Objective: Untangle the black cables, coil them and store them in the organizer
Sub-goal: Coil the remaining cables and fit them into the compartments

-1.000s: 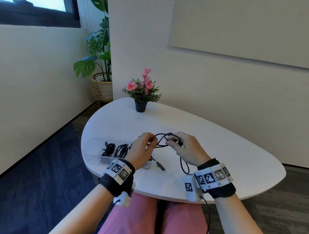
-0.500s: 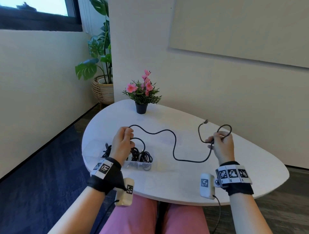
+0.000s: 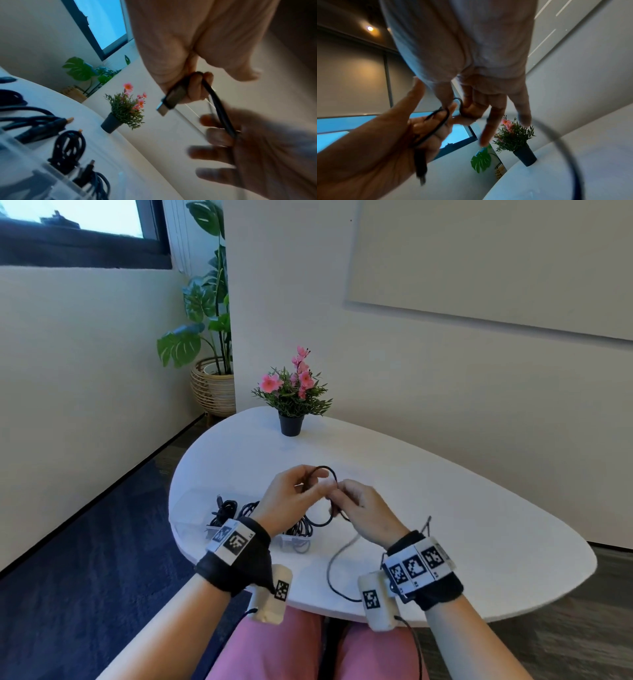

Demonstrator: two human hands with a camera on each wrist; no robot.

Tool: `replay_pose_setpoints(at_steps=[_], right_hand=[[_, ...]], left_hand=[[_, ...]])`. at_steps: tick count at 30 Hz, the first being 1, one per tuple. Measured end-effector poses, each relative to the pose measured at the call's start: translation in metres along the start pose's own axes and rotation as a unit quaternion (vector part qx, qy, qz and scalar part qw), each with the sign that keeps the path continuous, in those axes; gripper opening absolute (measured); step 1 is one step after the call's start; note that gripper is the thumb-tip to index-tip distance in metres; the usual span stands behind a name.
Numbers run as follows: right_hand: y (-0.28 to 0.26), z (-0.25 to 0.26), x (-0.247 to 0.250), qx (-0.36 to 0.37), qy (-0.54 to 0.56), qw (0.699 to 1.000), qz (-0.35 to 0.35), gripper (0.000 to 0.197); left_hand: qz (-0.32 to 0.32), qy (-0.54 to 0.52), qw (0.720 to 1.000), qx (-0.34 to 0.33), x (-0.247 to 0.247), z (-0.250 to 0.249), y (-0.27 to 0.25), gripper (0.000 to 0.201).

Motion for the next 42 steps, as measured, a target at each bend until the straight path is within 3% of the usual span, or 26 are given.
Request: replay_pose_setpoints(at_steps=[2, 4, 6, 10, 14, 19, 21, 23, 25, 28, 30, 33, 34, 36, 37, 38, 40, 42], right_hand=[[0.001, -0.002, 0.006, -0.012, 0.056, 0.998, -0.028, 0.020], [0.000, -0.001, 0.011, -0.022, 0.110, 0.993, -0.033, 0.021], [0.000, 0.003, 0.014, -0.013, 0.125, 0.991, -0.043, 0.023], [0.005, 0.003, 0.017, 0.030, 0.103, 0.991, -0.082, 0.023], [0.007, 0.003, -0.002, 0.048, -0.002, 0.999, -0.024, 0.023], [-0.004, 0.014, -0.044, 0.069, -0.030, 0.994, 0.082, 0.026], [-0.006, 0.019, -0.054, 0.076, -0.009, 0.992, 0.103, 0.030], [-0.004, 0.018, -0.058, 0.067, -0.005, 0.992, 0.110, 0.031], [-0.003, 0.014, -0.058, 0.054, -0.017, 0.991, 0.122, 0.043], [-0.001, 0.013, -0.046, 0.051, -0.003, 0.991, 0.120, 0.027], [-0.001, 0.019, -0.035, 0.065, 0.002, 0.991, 0.113, 0.022], [-0.005, 0.038, -0.029, 0.106, -0.006, 0.989, 0.101, 0.018], [-0.007, 0.047, -0.029, 0.131, -0.025, 0.987, 0.094, 0.016], [-0.008, 0.065, -0.025, 0.194, -0.078, 0.975, 0.068, 0.009], [-0.007, 0.072, -0.018, 0.219, -0.094, 0.970, 0.046, 0.006], [-0.004, 0.077, -0.009, 0.228, -0.095, 0.969, 0.021, 0.005], [0.006, 0.074, 0.014, 0.200, -0.058, 0.978, -0.020, 0.011], [0.014, 0.067, 0.030, 0.158, -0.005, 0.986, -0.042, 0.019]], left_hand=[[0.057, 0.050, 0.996, 0.037, 0.006, 0.010, -0.003, 0.025], [0.095, 0.107, 0.988, 0.062, 0.011, 0.014, -0.007, 0.009], [0.093, 0.130, 0.986, 0.051, 0.016, 0.010, -0.007, 0.020], [-0.004, -0.086, 0.995, 0.057, 0.020, 0.000, -0.001, 0.026], [-0.122, -0.304, 0.942, 0.070, 0.022, 0.004, 0.008, 0.032], [-0.144, -0.432, 0.888, 0.065, 0.026, 0.005, 0.014, 0.050], [-0.174, -0.492, 0.849, 0.081, 0.030, 0.007, 0.013, 0.046], [-0.232, -0.560, 0.791, 0.081, 0.040, 0.011, 0.011, 0.039], [-0.256, -0.570, 0.776, 0.085, 0.052, 0.012, 0.011, 0.036], [-0.247, -0.522, 0.812, 0.085, 0.069, 0.008, 0.013, 0.036], [-0.239, -0.438, 0.864, 0.067, 0.077, 0.001, 0.012, 0.030], [-0.176, -0.161, 0.971, 0.036, 0.067, -0.012, 0.014, 0.022], [-0.140, -0.035, 0.989, 0.013, 0.058, -0.016, 0.016, 0.024], [-0.057, 0.187, 0.980, -0.030, 0.034, -0.024, 0.013, 0.037], [-0.021, 0.239, 0.970, -0.034, 0.025, -0.025, 0.010, 0.047], [0.011, 0.231, 0.973, -0.019, 0.020, -0.023, 0.008, 0.056], [0.067, 0.066, 0.994, 0.062, 0.014, -0.012, 0.003, 0.071], [0.119, -0.040, 0.987, 0.102, 0.008, -0.009, -0.002, 0.069]])
Point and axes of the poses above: each hand's wrist, its own y-axis towards the middle knuckle, its own x-axis out of the back of the hand, z = x × y, the point moved 6 cm from there along y, towards the middle knuckle, and after that the axes turned 4 degrees about -y, right-handed, at the moved point
